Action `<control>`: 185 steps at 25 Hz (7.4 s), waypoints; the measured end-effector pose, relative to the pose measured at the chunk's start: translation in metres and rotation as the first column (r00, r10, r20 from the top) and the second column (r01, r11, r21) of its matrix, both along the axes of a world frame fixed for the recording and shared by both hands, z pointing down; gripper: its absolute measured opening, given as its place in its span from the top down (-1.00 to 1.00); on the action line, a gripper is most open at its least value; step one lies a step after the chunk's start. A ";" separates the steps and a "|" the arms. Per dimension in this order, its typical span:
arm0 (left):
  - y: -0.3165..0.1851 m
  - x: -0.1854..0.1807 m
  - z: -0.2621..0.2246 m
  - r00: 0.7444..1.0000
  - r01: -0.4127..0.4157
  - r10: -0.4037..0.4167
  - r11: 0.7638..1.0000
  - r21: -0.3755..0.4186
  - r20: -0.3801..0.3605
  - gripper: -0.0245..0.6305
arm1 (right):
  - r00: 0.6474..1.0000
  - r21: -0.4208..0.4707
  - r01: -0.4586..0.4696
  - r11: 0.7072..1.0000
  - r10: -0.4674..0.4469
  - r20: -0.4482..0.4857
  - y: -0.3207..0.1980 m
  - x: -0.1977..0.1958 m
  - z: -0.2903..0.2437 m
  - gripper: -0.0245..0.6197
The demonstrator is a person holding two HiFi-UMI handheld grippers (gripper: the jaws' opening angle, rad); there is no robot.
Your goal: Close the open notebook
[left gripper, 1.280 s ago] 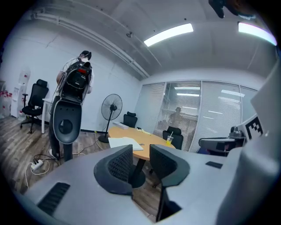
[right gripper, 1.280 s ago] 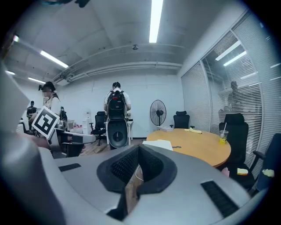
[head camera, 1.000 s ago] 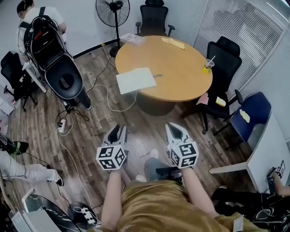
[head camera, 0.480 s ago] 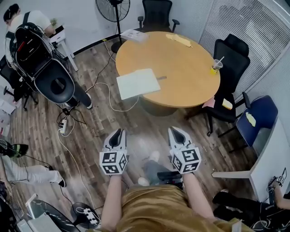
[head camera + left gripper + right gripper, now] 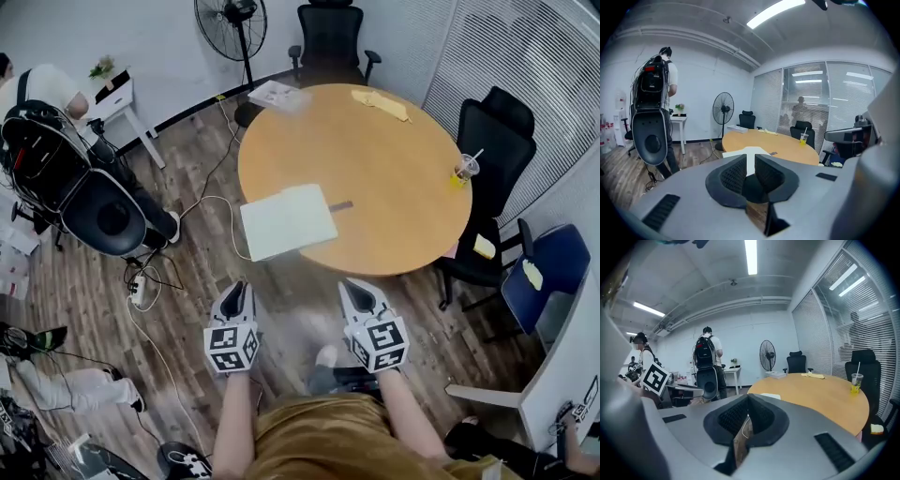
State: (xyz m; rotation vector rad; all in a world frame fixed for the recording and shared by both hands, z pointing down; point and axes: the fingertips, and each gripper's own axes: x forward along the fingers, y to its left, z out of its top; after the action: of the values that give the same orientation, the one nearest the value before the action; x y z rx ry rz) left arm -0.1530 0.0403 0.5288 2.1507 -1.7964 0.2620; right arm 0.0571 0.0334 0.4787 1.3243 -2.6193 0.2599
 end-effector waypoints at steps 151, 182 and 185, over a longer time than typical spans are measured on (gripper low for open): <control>-0.161 -0.004 0.084 0.918 0.000 -0.102 0.966 -0.259 -0.383 0.80 | 0.993 -0.105 0.080 0.991 -0.089 -0.081 -0.160 -0.038 0.052 0.89; -0.171 0.045 0.060 0.961 -0.122 0.068 0.973 -0.193 -0.267 0.76 | 0.995 -0.109 0.063 0.992 -0.072 -0.076 -0.160 -0.026 0.054 0.89; -0.172 0.056 0.059 0.958 -0.155 0.102 0.971 -0.184 -0.267 0.73 | 0.995 -0.114 0.061 0.992 -0.070 -0.077 -0.161 -0.025 0.057 0.89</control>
State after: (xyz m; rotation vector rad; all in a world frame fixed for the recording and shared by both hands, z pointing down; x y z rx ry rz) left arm -0.0973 -0.1316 0.5878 2.0531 -1.4251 0.1797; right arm 0.0324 -0.1276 0.5352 1.1847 -2.5361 0.3303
